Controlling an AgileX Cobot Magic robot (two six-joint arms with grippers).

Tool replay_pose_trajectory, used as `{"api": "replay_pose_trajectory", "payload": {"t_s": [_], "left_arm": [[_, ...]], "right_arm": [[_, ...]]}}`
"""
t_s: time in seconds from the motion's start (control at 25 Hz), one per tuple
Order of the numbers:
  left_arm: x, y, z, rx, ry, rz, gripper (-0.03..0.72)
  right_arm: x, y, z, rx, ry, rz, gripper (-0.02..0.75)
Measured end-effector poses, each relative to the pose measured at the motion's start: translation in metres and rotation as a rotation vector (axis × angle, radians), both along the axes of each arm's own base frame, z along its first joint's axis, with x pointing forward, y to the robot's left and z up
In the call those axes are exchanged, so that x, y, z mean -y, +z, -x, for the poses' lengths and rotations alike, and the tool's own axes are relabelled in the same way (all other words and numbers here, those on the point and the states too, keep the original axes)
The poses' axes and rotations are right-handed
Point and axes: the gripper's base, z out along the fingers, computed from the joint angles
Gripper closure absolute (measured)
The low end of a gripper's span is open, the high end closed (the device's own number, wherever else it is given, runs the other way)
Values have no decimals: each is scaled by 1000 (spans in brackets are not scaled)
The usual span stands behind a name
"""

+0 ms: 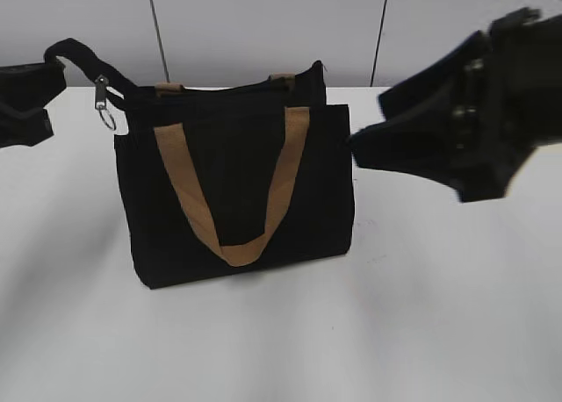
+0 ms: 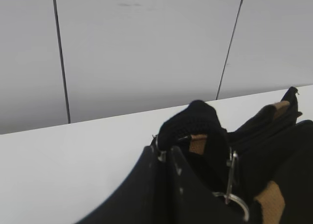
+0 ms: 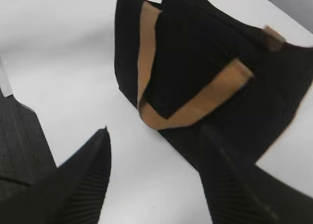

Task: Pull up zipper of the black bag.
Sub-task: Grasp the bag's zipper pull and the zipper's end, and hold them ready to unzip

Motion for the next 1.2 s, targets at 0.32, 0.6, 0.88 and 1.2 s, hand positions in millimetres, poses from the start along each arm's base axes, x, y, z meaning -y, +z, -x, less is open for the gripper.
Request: {"api": "replay_pose_trajectory", "payload": {"t_s": [0.32, 0.6, 0.88, 1.2], "left_arm": [[0, 0, 0, 0, 0, 0, 675], [0, 0, 0, -1, 0, 0, 675], [0, 0, 0, -1, 0, 0, 675], [0, 0, 0, -2, 0, -1, 675]], "right_arm": [[-86, -21, -35, 8, 247, 78, 296], [-151, -36, -57, 23, 314, 70, 308], [-178, -53, -71, 13, 280, 51, 402], [-184, -69, -86, -12, 148, 9, 422]]}}
